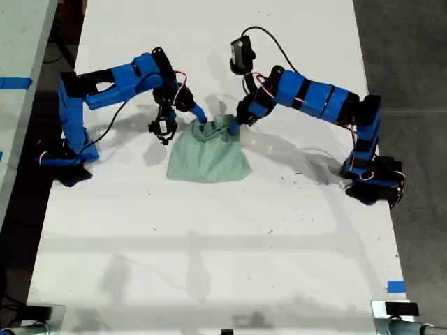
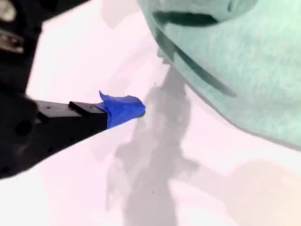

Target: Fold t shirt

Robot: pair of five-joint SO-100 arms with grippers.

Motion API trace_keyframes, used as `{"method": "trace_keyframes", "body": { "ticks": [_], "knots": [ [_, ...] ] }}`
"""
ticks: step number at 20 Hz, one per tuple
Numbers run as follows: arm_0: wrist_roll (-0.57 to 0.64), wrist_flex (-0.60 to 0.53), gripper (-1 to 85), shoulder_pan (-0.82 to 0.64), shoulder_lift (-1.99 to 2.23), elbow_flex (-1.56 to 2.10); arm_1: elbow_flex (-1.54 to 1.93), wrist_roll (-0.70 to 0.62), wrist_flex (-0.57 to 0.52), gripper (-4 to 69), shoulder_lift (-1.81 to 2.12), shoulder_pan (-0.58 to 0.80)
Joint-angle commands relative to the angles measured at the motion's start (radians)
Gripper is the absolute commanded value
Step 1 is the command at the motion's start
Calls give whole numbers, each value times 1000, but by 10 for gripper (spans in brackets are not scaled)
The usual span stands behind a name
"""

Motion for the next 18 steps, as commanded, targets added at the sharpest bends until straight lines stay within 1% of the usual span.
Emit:
{"method": "trace_keyframes", "body": {
  "ticks": [1,3,4,5,6,7,8,9,10,11,12,13,14,15,16,17,18],
  "knots": [
    [-37,6,383,-11,341,91,-49,-5,114,215,206,18],
    [-74,6,370,-71,655,285,147,9,130,180,431,15],
    [-86,5,352,-72,810,388,270,44,130,143,565,-12],
    [-143,3,327,-11,954,499,402,107,130,133,703,-66],
    [-253,-11,288,106,1077,611,540,183,120,133,834,-143],
    [-394,-54,229,261,1184,730,687,273,95,131,973,-230],
    [-505,-140,185,400,1295,873,851,367,52,120,1124,-311],
    [-566,-242,128,505,1405,1025,1025,459,-6,84,1278,-388],
    [-620,-328,83,574,1493,1157,1184,546,-64,23,1407,-471],
    [-663,-405,52,630,1548,1270,1330,627,-107,23,1506,-545],
    [-690,-482,32,670,1575,1368,1471,686,-150,23,1594,-594],
    [-696,-554,19,678,1595,1465,1611,718,-187,23,1701,-623],
    [-695,-609,10,670,1641,1571,1740,736,-199,23,1847,-638],
    [-696,-624,-3,646,1744,1686,1859,724,-192,23,2056,-647],
    [-696,-607,-3,630,1934,1807,1965,706,-163,23,2275,-657],
    [-690,-535,-3,634,2215,1924,1968,706,-155,23,2249,-664],
    [-704,-571,-3,663,2223,1976,1985,695,-158,23,2250,-664]
  ]
}}
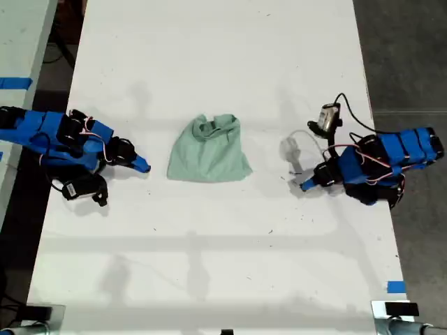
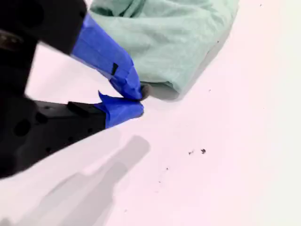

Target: Fold t shirt

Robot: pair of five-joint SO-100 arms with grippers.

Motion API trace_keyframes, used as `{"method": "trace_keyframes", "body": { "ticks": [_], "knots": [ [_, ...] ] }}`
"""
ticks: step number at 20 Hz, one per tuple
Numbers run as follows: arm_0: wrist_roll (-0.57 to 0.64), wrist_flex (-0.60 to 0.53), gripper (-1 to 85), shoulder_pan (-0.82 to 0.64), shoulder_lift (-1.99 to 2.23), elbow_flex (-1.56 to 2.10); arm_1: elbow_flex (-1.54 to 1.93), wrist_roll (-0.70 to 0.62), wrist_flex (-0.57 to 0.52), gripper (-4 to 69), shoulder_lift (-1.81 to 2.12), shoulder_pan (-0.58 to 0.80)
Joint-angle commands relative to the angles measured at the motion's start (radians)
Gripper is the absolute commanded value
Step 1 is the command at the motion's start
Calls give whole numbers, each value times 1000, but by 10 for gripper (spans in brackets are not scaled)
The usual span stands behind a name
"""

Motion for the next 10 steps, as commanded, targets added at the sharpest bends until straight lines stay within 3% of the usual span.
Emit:
{"method": "trace_keyframes", "body": {
  "ticks": [1,4,7,8,10],
  "knots": [
    [-21,-75,-3,38,247,164,48,-18,2,23,91,-9],
    [-25,-20,-2,54,253,166,169,-49,-8,36,87,23],
    [-25,-20,-2,58,253,166,187,-353,-29,26,84,54],
    [-20,-20,-2,63,253,166,187,-377,-29,27,84,54],
    [107,-20,7,66,253,166,187,-417,-29,27,86,54]
  ]
}}
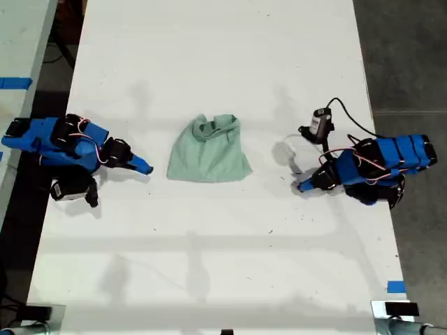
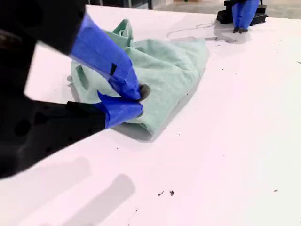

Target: Fold t shirt

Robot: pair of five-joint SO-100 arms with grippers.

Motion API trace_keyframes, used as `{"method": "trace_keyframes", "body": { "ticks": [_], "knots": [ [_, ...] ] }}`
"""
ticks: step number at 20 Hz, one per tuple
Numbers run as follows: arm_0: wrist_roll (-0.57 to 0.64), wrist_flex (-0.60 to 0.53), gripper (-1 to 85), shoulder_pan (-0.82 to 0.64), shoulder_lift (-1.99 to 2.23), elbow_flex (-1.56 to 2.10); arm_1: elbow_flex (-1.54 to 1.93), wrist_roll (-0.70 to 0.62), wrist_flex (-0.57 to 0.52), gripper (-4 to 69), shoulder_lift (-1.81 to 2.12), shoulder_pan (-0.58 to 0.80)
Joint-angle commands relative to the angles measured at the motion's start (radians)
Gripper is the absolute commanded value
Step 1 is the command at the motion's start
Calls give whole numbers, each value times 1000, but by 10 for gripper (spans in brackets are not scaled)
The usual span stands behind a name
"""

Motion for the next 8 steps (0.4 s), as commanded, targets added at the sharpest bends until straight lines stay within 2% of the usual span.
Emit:
{"method": "trace_keyframes", "body": {
  "ticks": [1,3,5,6,8],
  "knots": [
    [175,2,21,14,8,41,46,-69,-28,27,8,12],
    [186,2,25,20,8,41,46,-109,-28,27,8,12],
    [212,2,26,12,8,41,46,25,-29,27,8,14],
    [224,2,26,9,8,41,46,-23,-29,28,8,15],
    [224,2,26,8,8,41,48,-272,-34,27,8,14]
  ]
}}
